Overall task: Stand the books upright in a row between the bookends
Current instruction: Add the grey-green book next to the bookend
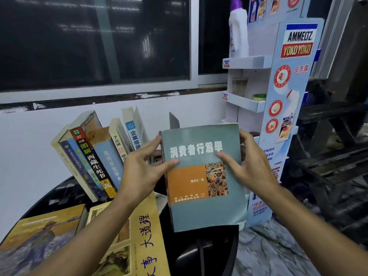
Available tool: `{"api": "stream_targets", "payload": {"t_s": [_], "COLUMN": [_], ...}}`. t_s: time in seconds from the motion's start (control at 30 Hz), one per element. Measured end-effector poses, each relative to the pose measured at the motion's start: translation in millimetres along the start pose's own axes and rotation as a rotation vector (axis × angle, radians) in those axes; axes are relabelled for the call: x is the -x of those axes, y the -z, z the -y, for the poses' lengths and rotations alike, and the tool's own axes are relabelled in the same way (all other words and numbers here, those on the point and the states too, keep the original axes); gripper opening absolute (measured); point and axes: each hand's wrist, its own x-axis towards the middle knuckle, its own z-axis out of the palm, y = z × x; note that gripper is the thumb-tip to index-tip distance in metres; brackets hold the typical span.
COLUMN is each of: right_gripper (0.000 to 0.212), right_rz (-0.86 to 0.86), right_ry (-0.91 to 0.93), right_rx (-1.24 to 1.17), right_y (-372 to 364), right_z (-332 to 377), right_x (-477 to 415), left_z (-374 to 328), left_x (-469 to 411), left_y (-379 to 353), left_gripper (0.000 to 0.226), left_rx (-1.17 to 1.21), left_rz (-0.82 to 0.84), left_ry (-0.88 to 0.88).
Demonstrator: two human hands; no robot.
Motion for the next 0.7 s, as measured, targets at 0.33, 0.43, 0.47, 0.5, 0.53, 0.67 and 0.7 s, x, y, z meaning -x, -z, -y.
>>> {"api": "stream_targets", "payload": {"t_s": [0.33, 0.43, 0.47, 0.5, 0.53, 0.67, 0.7], "right_gripper": [0.072, 0.074, 0.075, 0.077, 0.08, 0.082, 0.079], "right_rz": [-0.021, -0.002, 0.007, 0.016, 0.017, -0.131, -0.2], "right_ry": [0.003, -0.01, -0.017, -0.023, -0.029, 0.036, 0.075], "right_rx": [-0.058, -0.047, -0.031, -0.011, 0.014, 0.136, 0.172], "right_y": [-13, -9, -8, -7, -7, -15, -18], "right_z": [-5, -4, -4, -3, -3, 9, 14], "right_x": [-2, -3, -4, -4, -5, -2, 0], "left_z": [5, 9, 10, 10, 11, 12, 12], "left_x": [21, 23, 24, 25, 26, 27, 27], "left_y": [4, 5, 7, 9, 12, 16, 16], "left_gripper": [0.079, 0.079, 0.08, 0.081, 0.082, 0.075, 0.073], "left_rx": [0.058, 0.069, 0.075, 0.074, 0.072, 0.049, 0.041], "left_rz": [-0.105, -0.084, -0.076, -0.066, -0.053, 0.025, 0.038], "left_ry": [-0.089, -0.076, -0.068, -0.06, -0.051, -0.007, 0.002]}}
